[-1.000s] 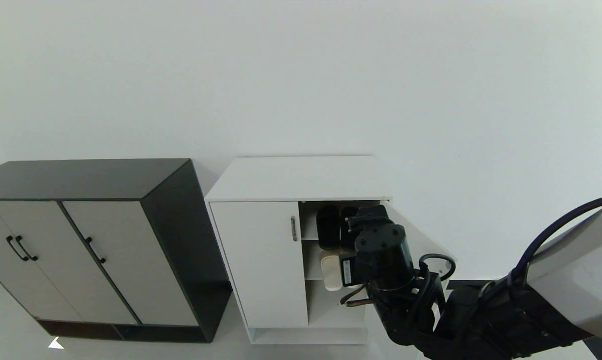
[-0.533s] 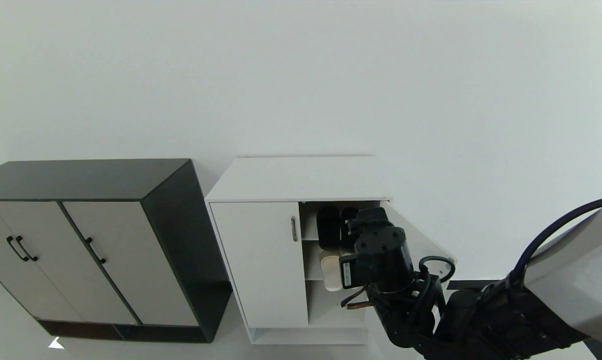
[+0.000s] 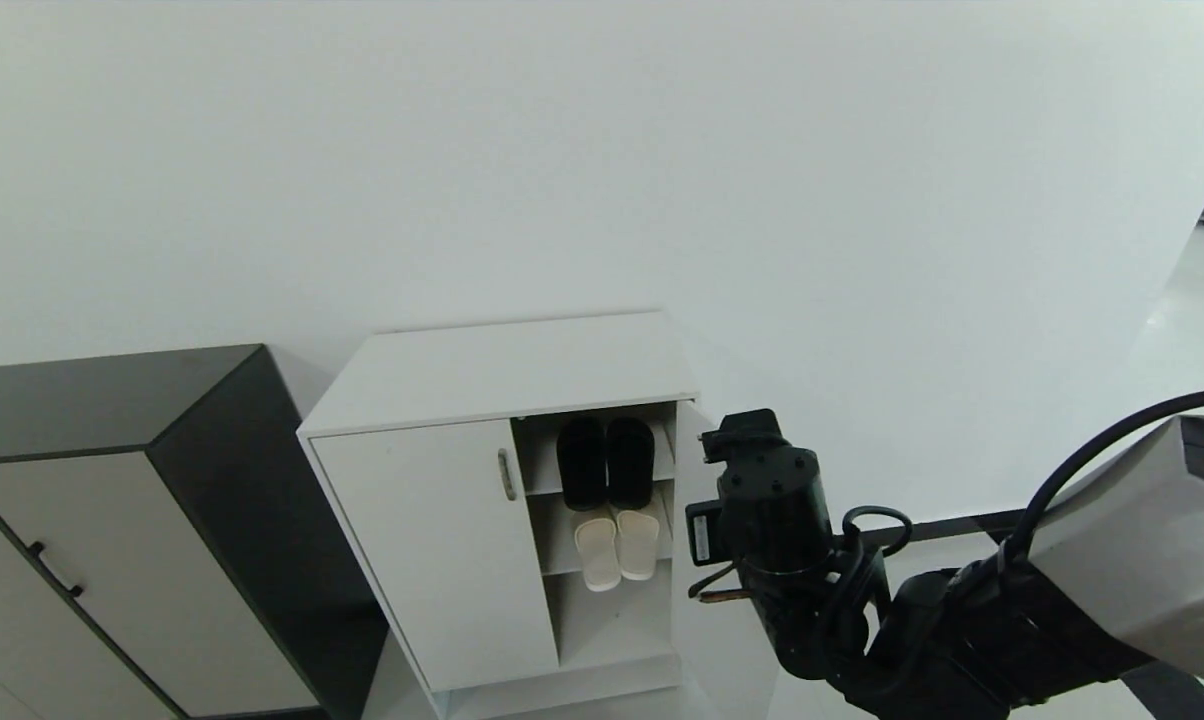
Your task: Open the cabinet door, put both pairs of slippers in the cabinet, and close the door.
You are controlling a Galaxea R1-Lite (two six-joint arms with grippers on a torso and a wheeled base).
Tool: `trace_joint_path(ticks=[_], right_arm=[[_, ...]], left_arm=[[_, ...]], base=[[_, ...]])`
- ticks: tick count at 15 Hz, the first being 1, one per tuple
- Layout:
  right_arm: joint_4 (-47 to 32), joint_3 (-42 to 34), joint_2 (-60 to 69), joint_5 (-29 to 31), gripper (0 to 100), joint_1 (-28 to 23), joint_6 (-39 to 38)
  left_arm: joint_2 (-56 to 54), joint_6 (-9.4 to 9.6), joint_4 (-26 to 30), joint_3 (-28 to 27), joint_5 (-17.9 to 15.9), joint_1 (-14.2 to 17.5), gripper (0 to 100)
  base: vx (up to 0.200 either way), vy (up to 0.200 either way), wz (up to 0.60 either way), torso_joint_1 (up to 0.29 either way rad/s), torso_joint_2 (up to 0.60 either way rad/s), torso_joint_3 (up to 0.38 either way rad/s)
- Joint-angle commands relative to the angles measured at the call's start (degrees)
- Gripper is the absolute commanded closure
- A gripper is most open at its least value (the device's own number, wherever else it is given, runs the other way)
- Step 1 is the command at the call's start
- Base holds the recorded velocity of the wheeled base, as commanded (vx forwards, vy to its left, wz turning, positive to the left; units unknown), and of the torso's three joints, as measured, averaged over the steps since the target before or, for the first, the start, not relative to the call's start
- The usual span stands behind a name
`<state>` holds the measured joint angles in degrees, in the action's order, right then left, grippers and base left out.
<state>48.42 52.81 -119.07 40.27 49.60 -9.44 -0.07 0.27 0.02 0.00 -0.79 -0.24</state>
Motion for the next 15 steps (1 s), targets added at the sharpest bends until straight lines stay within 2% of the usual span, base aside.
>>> trace_joint_path(ticks=[1, 8, 12, 15], right_arm=[[3.1, -0.2, -1.3, -0.4, 100, -1.7, 1.5], [3.6, 1.9, -3.1, -3.4, 100, -5.0, 1.6], [3.5, 2.9, -3.9, -3.4, 100, -5.3, 1.6], [3.3, 3.7, -3.9, -3.4, 100, -5.9, 1.7]], left_arm=[[0.1, 0.00, 0.0, 0.0, 0.0, 0.1, 100], [0.1, -0.18, 0.0, 0.0, 0.1, 0.1, 100], [0.1, -0.09, 0.0, 0.0, 0.0, 0.1, 100], [0.1, -0.09, 0.0, 0.0, 0.1, 0.1, 100]], base=[[0.000, 0.000, 0.00, 0.000, 0.00, 0.000], [0.000, 0.000, 0.00, 0.000, 0.00, 0.000], [-0.200, 0.000, 0.00, 0.004, 0.00, -0.001], [0.000, 0.000, 0.00, 0.000, 0.00, 0.000]])
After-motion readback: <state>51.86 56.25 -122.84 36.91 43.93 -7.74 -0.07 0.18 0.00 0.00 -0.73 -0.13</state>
